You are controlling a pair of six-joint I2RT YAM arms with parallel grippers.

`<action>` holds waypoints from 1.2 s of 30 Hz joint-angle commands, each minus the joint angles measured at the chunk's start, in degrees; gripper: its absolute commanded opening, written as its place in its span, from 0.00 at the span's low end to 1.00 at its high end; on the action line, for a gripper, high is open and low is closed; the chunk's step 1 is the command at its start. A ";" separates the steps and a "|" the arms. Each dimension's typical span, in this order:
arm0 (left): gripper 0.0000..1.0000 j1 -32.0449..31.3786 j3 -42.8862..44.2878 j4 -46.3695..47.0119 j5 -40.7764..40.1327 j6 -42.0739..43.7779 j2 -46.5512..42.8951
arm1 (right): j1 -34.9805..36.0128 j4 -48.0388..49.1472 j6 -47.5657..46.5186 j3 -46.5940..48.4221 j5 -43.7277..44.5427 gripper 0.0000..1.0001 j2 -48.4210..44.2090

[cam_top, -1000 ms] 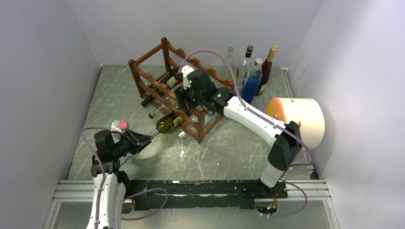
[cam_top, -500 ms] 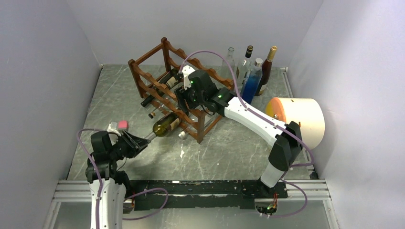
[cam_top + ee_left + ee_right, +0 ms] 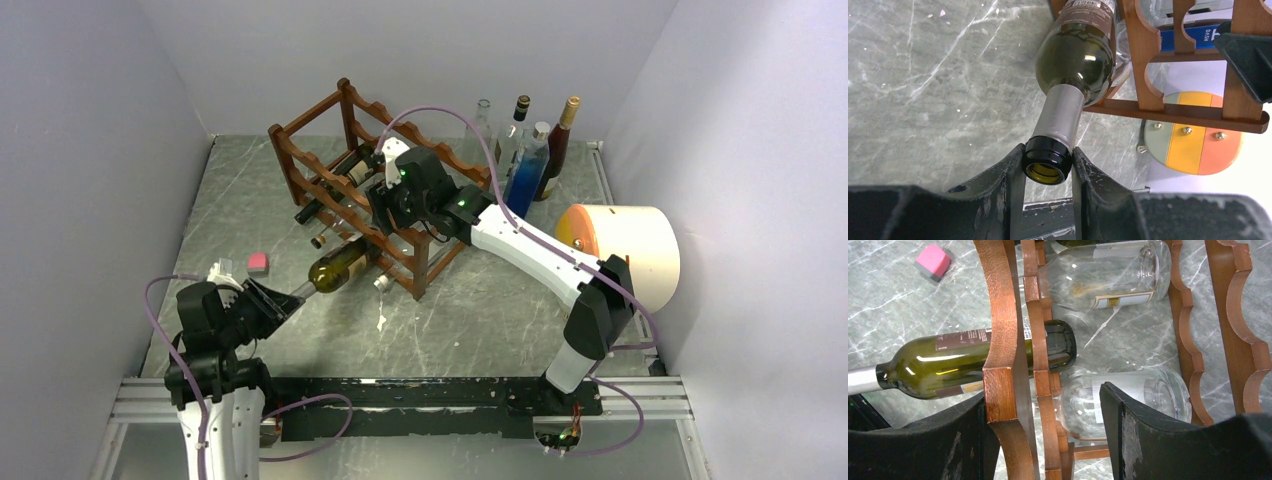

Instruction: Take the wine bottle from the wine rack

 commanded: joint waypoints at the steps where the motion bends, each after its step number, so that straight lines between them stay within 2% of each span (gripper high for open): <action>1: 0.07 0.24 5.07 -4.52 -3.37 4.14 0.18 | -1.84 1.47 -1.43 -0.16 5.50 0.69 -1.16; 5: 0.07 0.24 9.56 -7.22 -5.74 6.87 1.02 | -1.28 1.30 -1.76 -0.13 5.36 0.69 -1.03; 12: 0.07 0.25 10.05 -7.12 -4.26 8.30 0.96 | 0.40 -3.56 -2.75 6.49 6.01 0.73 0.04; 20: 0.07 -0.64 14.75 -7.69 -5.20 12.32 3.32 | 8.25 -12.75 -6.69 17.92 19.77 0.94 0.86; 25: 0.07 -2.35 17.28 -8.19 -6.18 14.75 4.77 | 15.59 -18.89 -8.84 25.80 27.06 0.99 3.02; 28: 0.07 -3.53 18.00 -7.95 -6.42 15.67 5.12 | 20.25 -16.48 -11.09 24.51 21.59 0.99 2.80; 33: 0.07 -5.85 18.40 -7.58 -6.88 17.25 5.52 | 24.15 0.66 -17.85 7.76 0.65 1.00 -1.72; 36: 0.07 -7.01 18.48 -7.75 -7.33 18.46 5.52 | 24.16 9.46 -20.64 1.41 -6.30 1.00 -2.25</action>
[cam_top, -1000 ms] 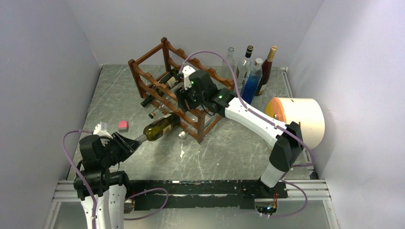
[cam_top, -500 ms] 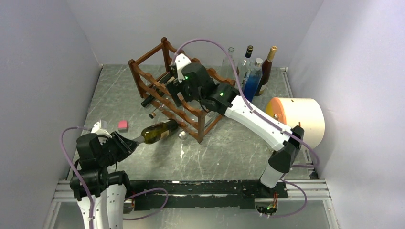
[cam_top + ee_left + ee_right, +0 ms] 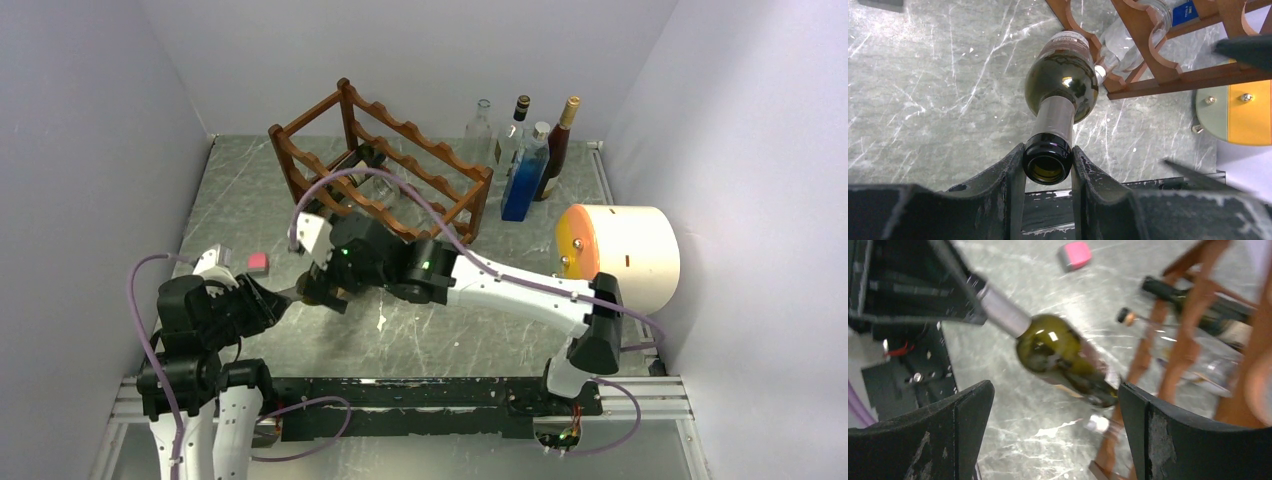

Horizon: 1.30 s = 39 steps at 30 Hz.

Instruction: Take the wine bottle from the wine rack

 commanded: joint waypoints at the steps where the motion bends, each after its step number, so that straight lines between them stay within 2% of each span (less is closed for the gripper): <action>1: 0.07 -1.86 2.52 2.01 -0.15 2.42 0.21 | -0.28 14.45 -6.95 -7.49 -14.86 1.00 -1.11; 9: 0.07 -3.87 2.41 3.29 0.50 4.26 -0.55 | -0.39 31.72 -15.84 -20.92 -24.06 0.95 -0.19; 13: 0.07 -4.70 2.16 3.97 1.07 4.69 -0.58 | -0.49 39.83 -17.81 -24.65 -24.04 0.89 0.67; 22: 0.07 -5.53 3.06 4.30 1.33 5.01 0.53 | -0.36 39.13 -19.70 -19.66 -22.29 0.87 6.75; 27: 0.07 -5.77 4.04 3.62 0.08 5.06 0.91 | -0.37 41.02 -19.49 -18.90 -21.61 0.77 8.85; 30: 0.07 -5.84 4.55 3.16 -0.08 7.12 1.10 | -0.37 44.41 -18.70 -20.26 -20.07 0.74 9.16; 33: 0.07 -5.93 5.02 2.84 -0.39 7.12 1.53 | -0.38 46.21 -17.94 -20.72 -18.53 0.65 9.58; 35: 0.13 -5.93 5.59 2.21 -0.52 7.19 2.21 | -0.40 46.85 -16.68 -20.94 -17.71 0.57 9.68; 37: 0.37 -6.04 6.37 1.89 -0.34 7.32 2.85 | -0.35 47.80 -15.28 -21.63 -18.23 0.44 9.20; 39: 0.57 -5.99 7.54 1.79 -0.77 7.22 3.27 | -0.39 48.88 -13.49 -22.81 -19.33 0.35 8.21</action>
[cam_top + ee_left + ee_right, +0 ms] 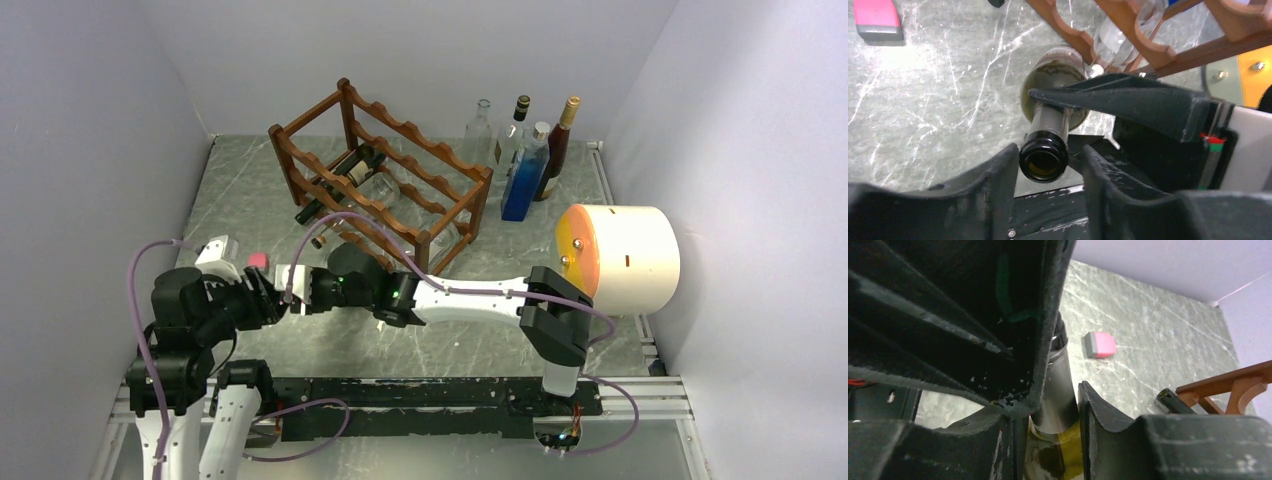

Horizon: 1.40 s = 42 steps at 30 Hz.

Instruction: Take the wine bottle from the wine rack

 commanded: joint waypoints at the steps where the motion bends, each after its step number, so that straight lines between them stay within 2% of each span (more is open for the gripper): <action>1: 0.77 -0.52 4.54 1.35 0.50 0.31 0.84 | -0.30 5.71 4.43 -2.70 0.76 0.33 -1.55; 2: 0.91 -0.54 5.68 1.33 0.39 0.18 1.00 | -0.28 6.21 5.52 -3.48 1.18 0.32 -2.16; 3: 0.97 -0.53 7.04 1.17 0.23 0.09 1.38 | -0.36 6.19 6.55 -4.05 1.62 0.30 -2.84; 4: 1.00 -0.53 8.66 1.09 0.10 -0.08 2.07 | -0.36 6.08 7.91 -4.71 2.03 0.28 -3.60; 12: 1.00 -0.50 17.91 3.66 -4.59 -0.66 3.18 | -0.36 8.41 22.01 -10.83 5.44 0.18 -13.63; 18: 1.00 -0.53 14.87 7.39 -9.35 -4.22 0.43 | -0.31 5.51 31.06 -13.14 2.78 0.09 -22.19; 21: 1.00 -0.51 12.14 8.24 -10.83 -4.88 -0.17 | -0.28 0.16 32.18 -13.52 2.27 0.00 -26.61; 22: 1.00 -0.55 11.28 8.54 -11.22 -5.08 -0.34 | -0.27 -2.16 32.37 -13.75 3.38 0.00 -28.10; 31: 0.98 -0.48 5.75 11.66 -11.11 -5.91 0.08 | -0.36 -21.36 37.42 -18.12 23.64 0.00 -45.35; 37: 0.98 -0.51 4.14 11.80 -11.80 -4.53 0.87 | -0.42 -40.85 41.85 -11.91 40.73 0.00 -48.52; 42: 0.98 -0.53 2.55 12.65 -12.16 -3.85 0.85 | -0.83 -49.94 47.19 -9.37 55.63 0.00 -49.89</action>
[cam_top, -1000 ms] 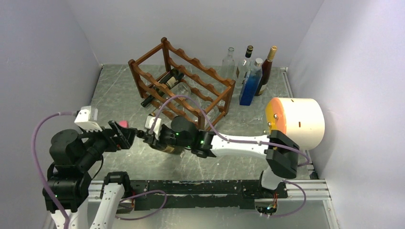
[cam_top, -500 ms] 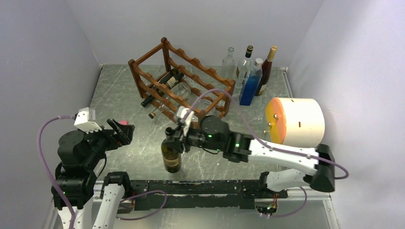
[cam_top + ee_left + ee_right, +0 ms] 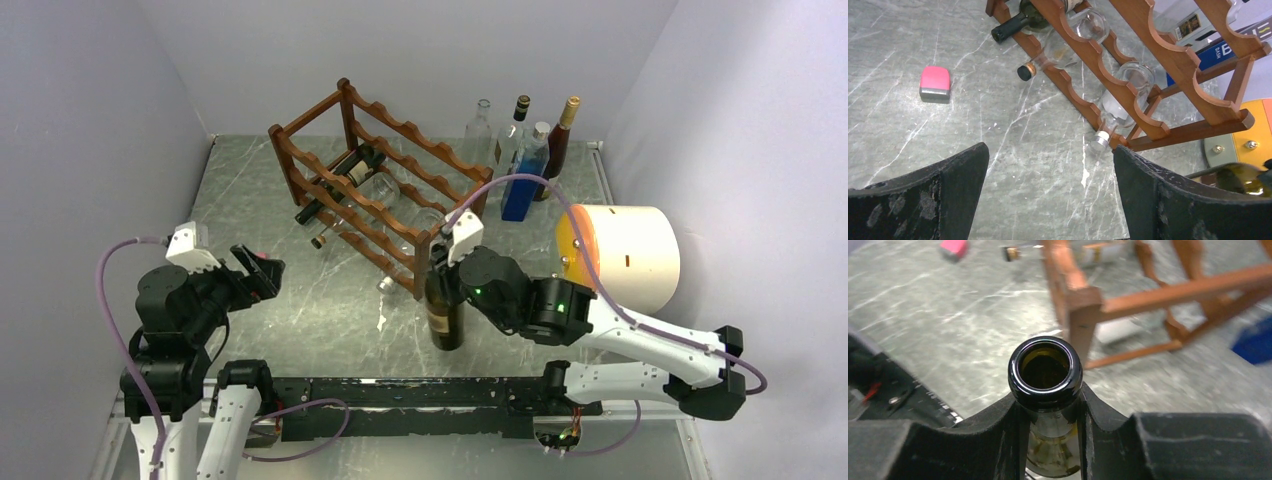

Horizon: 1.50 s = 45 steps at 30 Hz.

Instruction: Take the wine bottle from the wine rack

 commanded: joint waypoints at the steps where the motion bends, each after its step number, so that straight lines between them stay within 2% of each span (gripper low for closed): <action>1: 0.98 -0.29 -1.66 2.99 -1.31 1.16 0.20 | -0.80 -7.66 5.71 4.85 18.22 0.00 -3.03; 4: 0.98 -0.31 -3.07 3.93 -0.88 1.17 -0.09 | -2.93 -7.06 4.77 4.96 24.26 0.00 -3.79; 6: 0.98 -0.30 -3.52 4.11 -0.52 1.01 0.19 | -6.32 -2.02 1.48 3.78 26.05 0.00 -4.21; 9: 0.98 -0.31 -3.77 4.21 -0.10 1.15 0.96 | -16.02 5.17 -4.28 3.33 19.78 0.00 -3.58; 13: 0.99 -0.28 -4.70 4.37 0.60 1.01 0.93 | -29.04 10.59 -6.21 4.65 12.31 0.00 1.06; 22: 1.00 -0.28 -5.13 4.40 0.33 0.56 -0.12 | -44.05 24.64 -5.85 4.23 7.72 0.00 10.84; 30: 1.00 -0.27 -5.35 4.53 0.45 0.56 -0.05 | -48.26 36.11 -5.75 -1.63 8.01 0.00 13.18; 34: 1.00 -0.31 -5.41 4.39 0.34 0.49 0.26 | -49.04 38.63 -5.70 -2.89 8.46 0.00 15.34; 39: 1.00 -0.27 -5.50 4.53 0.36 0.47 0.36 | -49.12 49.52 -12.63 -10.27 7.14 0.00 17.44; 45: 1.00 -0.30 -5.52 4.45 0.23 0.39 0.88 | -49.30 51.49 -11.90 -14.17 6.71 0.00 17.60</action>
